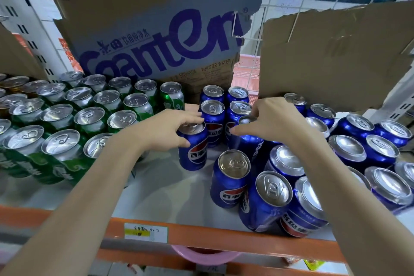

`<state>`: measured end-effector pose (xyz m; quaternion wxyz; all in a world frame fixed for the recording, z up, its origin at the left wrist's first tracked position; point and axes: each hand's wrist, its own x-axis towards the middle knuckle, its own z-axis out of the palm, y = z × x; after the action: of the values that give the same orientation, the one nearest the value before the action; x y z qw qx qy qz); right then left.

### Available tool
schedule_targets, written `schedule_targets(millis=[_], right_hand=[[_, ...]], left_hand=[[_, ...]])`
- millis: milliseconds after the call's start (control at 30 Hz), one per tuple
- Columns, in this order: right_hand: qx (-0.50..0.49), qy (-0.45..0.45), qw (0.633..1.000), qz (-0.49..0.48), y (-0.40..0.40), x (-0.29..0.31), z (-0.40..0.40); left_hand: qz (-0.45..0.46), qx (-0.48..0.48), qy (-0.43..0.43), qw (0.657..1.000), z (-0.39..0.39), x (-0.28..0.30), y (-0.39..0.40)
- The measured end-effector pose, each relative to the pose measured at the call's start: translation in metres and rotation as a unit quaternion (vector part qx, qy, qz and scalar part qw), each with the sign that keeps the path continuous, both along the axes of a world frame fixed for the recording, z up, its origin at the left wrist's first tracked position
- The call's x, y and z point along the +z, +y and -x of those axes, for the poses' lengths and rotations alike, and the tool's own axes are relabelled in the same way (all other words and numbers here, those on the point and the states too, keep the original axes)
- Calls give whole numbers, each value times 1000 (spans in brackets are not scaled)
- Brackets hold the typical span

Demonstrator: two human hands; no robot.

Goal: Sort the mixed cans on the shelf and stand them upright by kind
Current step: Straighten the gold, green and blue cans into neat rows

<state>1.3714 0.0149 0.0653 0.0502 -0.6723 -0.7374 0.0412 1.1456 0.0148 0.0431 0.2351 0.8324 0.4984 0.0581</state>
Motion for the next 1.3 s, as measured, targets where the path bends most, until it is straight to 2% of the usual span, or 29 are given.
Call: schedule_targets(millis=[133,233,367,533,667,733,800,900,1100,1300], right_hand=[[66,-5,997,42,2,-6,1],[151,4,984,96,3,0,-1],[227,20,967,110,6,5,-6],[283,55,947,144,6,5,-7],[247,142,944,168,5,5,-7],[198,158,960,118,4,3,-6],[148,98,984,28,3,-4,-3],[112,2,994,19,-1,-13,9],[176,-59,981,63,-3,-1,6],[210,-20,975,74,1,-8,-11]], left_hand=[[-13,-3,11,1000,-4,3,-6],[-63,66,1,996,-10,3,-14],[-107,185,15,977,-26,-8,-20],[-128,223,45,965,-30,-20,-15],[-134,199,-26,970,-26,-17,-13],[-135,176,-52,974,-24,-16,-12],[-135,150,-72,977,-25,-15,-11],[-134,132,-82,979,-29,-14,-11],[-116,90,-118,982,-37,-10,-14],[-98,51,-77,991,-44,-16,-5]])
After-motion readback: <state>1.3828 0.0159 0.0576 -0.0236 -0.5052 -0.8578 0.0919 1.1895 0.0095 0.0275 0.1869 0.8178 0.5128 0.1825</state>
